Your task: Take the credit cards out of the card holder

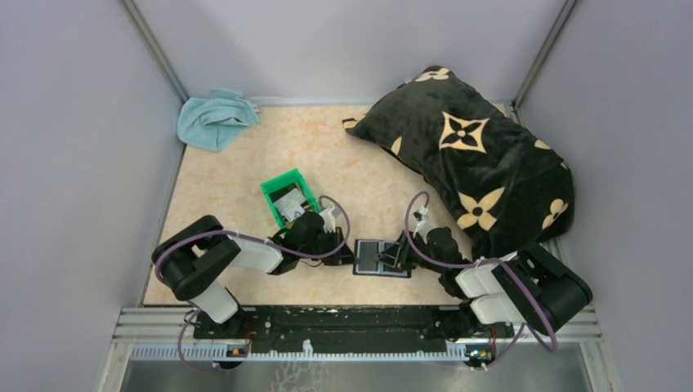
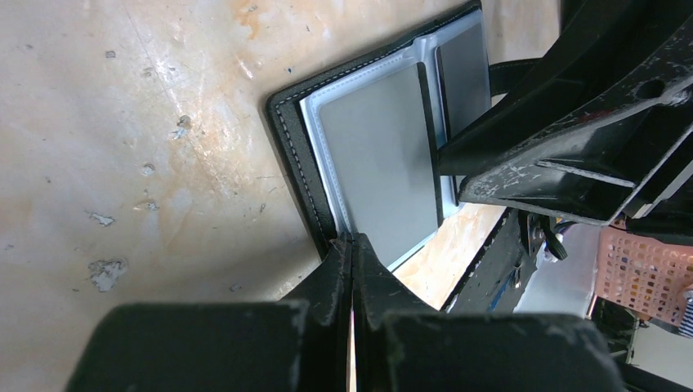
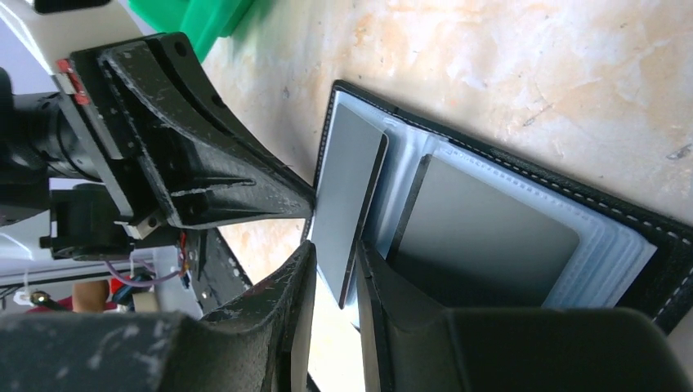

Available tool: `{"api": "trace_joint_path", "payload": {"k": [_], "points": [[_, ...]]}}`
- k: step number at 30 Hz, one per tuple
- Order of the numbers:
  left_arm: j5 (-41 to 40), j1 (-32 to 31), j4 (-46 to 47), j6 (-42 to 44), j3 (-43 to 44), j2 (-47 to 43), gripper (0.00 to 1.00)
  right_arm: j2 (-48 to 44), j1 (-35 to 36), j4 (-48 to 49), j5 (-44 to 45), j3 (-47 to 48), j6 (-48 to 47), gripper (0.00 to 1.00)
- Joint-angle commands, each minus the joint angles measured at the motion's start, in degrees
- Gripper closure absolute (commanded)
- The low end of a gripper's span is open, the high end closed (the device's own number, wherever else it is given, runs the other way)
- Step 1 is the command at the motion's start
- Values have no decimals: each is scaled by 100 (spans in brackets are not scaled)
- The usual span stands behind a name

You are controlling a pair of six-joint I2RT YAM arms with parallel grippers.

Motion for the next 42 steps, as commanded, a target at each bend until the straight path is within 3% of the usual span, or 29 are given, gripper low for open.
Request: {"api": "trace_joint_path", "payload": {"k": [1,10,23,30,42], "points": [[-166,-25,-366,85,-42,222,100,51,-9,1081,-342,-31,255,75],[-109,-17,-329,82,11,307,100,123,-9,1428,-418,-91,384,75],[-96,-23,-347,91,32,324,100,205,315,437,-4,279,-168,74],[-90,-14,-357,93,37,329,100,270,362,762,-20,200,8,74],[-87,-19,-293,69,21,365,100,-722,11,57,-114,-98,-71,75]]}}
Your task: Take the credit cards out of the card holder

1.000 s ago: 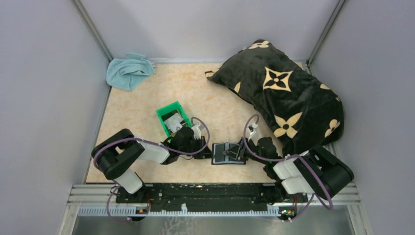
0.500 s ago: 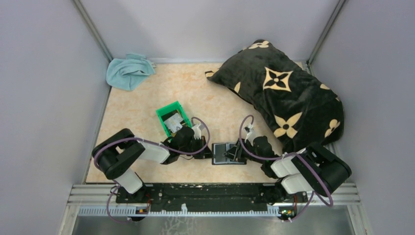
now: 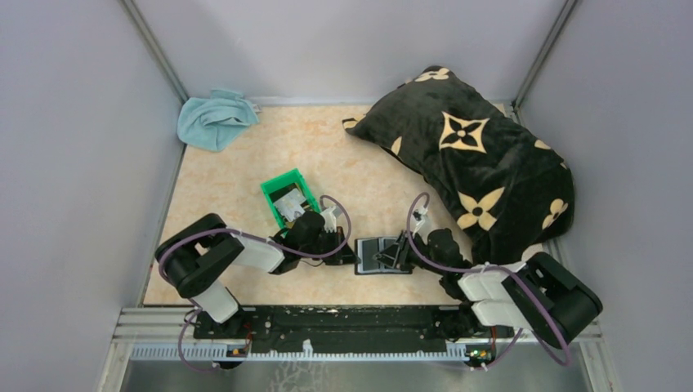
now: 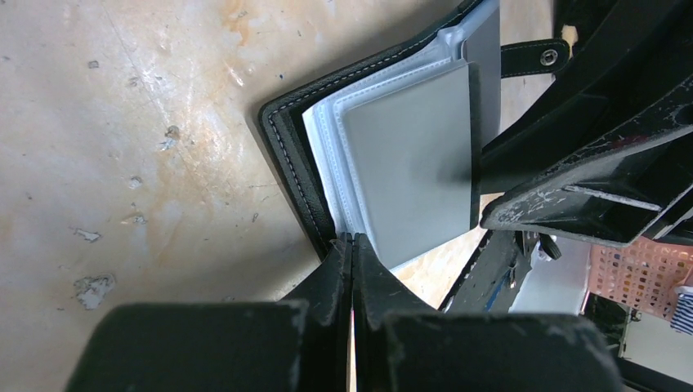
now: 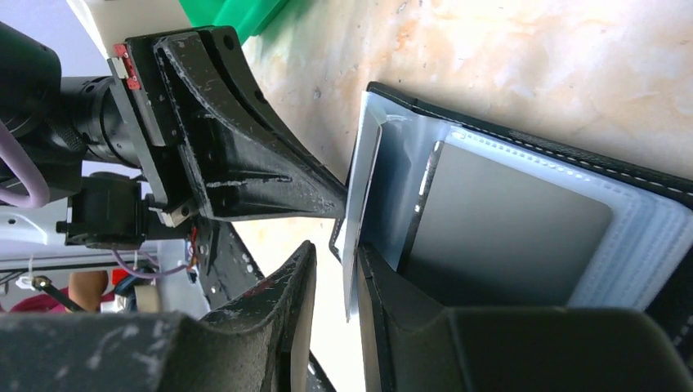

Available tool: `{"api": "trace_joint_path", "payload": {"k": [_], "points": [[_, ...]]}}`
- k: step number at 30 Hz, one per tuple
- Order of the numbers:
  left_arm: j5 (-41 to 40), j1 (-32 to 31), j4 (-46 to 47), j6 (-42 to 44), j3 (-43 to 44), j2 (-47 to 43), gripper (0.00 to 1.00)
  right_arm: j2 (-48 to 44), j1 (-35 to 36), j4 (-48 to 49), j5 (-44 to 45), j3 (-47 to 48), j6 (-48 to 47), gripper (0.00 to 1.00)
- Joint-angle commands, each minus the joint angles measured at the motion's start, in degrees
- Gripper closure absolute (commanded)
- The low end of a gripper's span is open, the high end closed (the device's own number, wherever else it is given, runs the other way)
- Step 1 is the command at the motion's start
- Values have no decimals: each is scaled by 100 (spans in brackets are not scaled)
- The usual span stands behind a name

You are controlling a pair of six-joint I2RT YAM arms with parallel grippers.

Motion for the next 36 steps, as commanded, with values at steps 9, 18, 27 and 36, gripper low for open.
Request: {"api": "trace_joint_path", "payload": {"k": [9,18,27,36], "points": [[-156,-31,-383,62,-37,251,100,-319,-215,-284,-252,64,-391,74],[-176,-27,-393,33,-72,221,100,557,-210,1081,-592,-21,54,78],[-131,-26,-335,28,-9,337,100,-267,-224,-2,-269,-112,-206,83],[-122,-32,-361,43,-10,301,100,-1454,-359,-1480,93,-41,-621,84]]}}
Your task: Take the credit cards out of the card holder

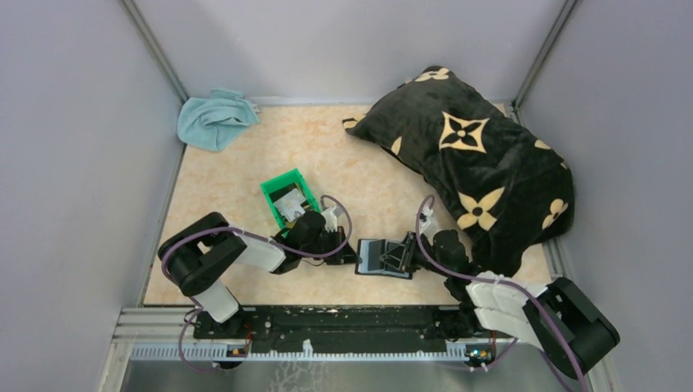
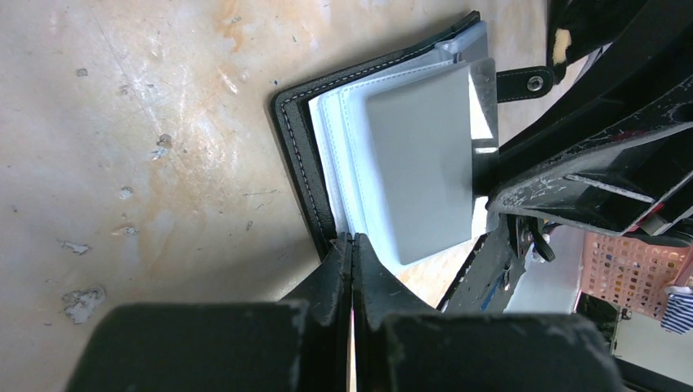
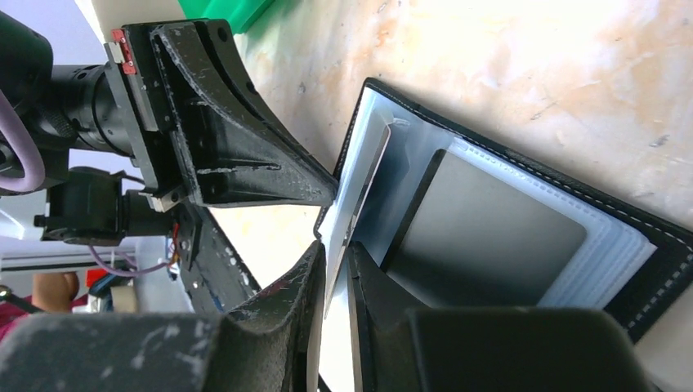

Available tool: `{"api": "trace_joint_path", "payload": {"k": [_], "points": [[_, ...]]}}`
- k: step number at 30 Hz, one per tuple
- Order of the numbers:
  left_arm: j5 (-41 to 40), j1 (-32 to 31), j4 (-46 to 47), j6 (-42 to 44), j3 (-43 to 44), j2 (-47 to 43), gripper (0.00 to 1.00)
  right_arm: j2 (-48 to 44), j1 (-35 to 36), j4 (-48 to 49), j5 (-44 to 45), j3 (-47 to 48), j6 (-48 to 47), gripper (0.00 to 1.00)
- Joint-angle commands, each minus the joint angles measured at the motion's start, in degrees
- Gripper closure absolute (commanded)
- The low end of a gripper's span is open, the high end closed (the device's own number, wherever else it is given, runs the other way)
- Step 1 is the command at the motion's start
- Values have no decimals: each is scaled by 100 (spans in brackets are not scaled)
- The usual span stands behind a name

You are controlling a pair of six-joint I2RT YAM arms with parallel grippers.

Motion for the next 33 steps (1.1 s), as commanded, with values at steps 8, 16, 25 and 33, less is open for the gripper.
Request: {"api": "trace_joint_path", "payload": {"k": [8,16,25,33], "points": [[-153,-35,-503,137,-5,187,100,-422,-191,-586,148,55,-351,89],[-119,-30,-516,154,44,205,100,-736,-330,-1015,236,50,-438,100],[-89,-29,-457,227,55,127,100,-1910,-737,-2714,489,273,-891,100],[-299,-31,-838,553,217,-506,78,-2919,-934,-4026,585,724,-1303,100]]}}
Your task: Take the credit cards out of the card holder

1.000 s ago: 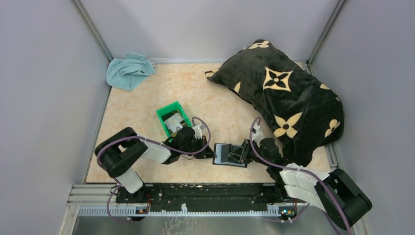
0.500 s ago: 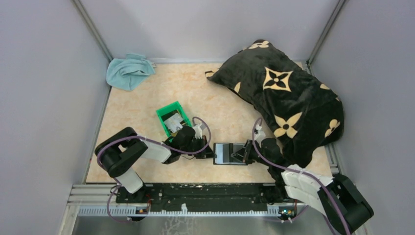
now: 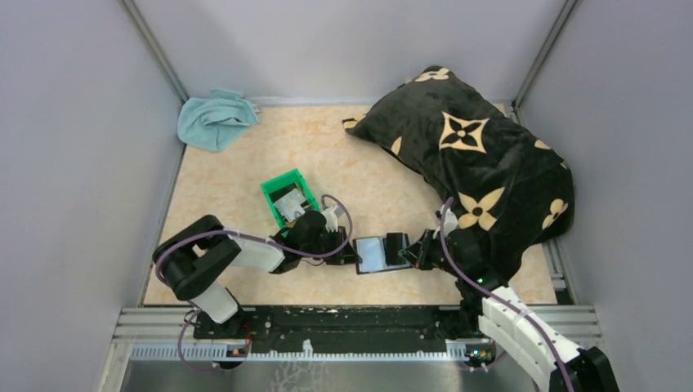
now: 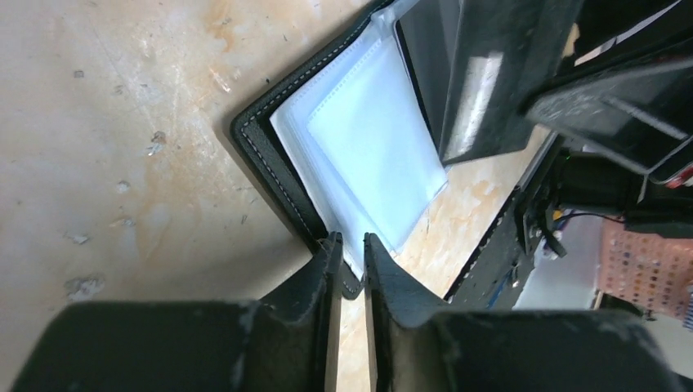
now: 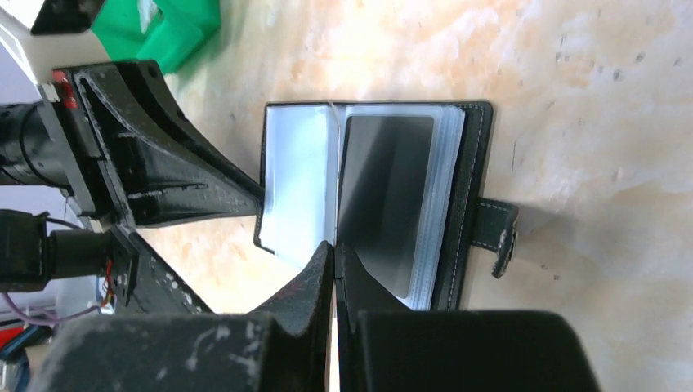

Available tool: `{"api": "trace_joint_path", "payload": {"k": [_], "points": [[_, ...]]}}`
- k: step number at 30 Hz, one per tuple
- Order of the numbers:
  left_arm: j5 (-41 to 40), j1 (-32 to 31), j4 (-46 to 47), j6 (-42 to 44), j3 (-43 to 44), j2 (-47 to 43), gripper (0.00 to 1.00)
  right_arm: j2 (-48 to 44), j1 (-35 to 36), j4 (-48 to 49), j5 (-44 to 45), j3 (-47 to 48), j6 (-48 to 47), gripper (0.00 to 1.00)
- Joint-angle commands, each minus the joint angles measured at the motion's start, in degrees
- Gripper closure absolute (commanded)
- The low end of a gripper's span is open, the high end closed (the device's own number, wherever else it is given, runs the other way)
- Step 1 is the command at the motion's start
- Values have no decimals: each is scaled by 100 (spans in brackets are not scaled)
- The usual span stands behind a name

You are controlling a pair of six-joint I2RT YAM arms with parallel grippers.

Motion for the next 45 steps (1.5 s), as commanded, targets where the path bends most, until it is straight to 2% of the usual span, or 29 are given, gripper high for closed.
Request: {"api": "trace_joint_path", "payload": {"k": [1,5,7,10,14,20,23,30,40,42,45], "points": [[-274,-20,-757,485,220,-524,74,-522,-138,-710,122,481,-375,100],[-299,-24,-1172,726,440,-1189,57,-669,-150,-732,-140,610,-314,100],[-385,-15,-1405,882,555,-1469,52,-656,-148,-632,-396,651,-350,100],[-294,18,-1742,1280,781,-1823,45,-574,-148,-142,-1325,673,-310,100],[503,198,-1798,1884,988,-2241,45,-369,-147,617,-2614,687,-73,100],[1946,330,-1968,2553,1144,-2453,45,-249,-103,356,-3334,974,-318,100],[2352,352,-1919,2666,1074,-2499,45,-286,-41,544,-3567,973,-194,100],[3395,359,-1430,2535,1037,-2320,47,-166,90,1001,-3667,939,18,100],[3688,354,-1370,2462,1081,-2016,59,-57,212,1195,-3632,972,72,100],[3728,353,-1358,2450,1079,-1953,64,-56,220,1217,-3625,973,76,100],[3810,356,-1247,2403,1061,-1877,78,-13,221,1280,-3621,981,65,100]]}}
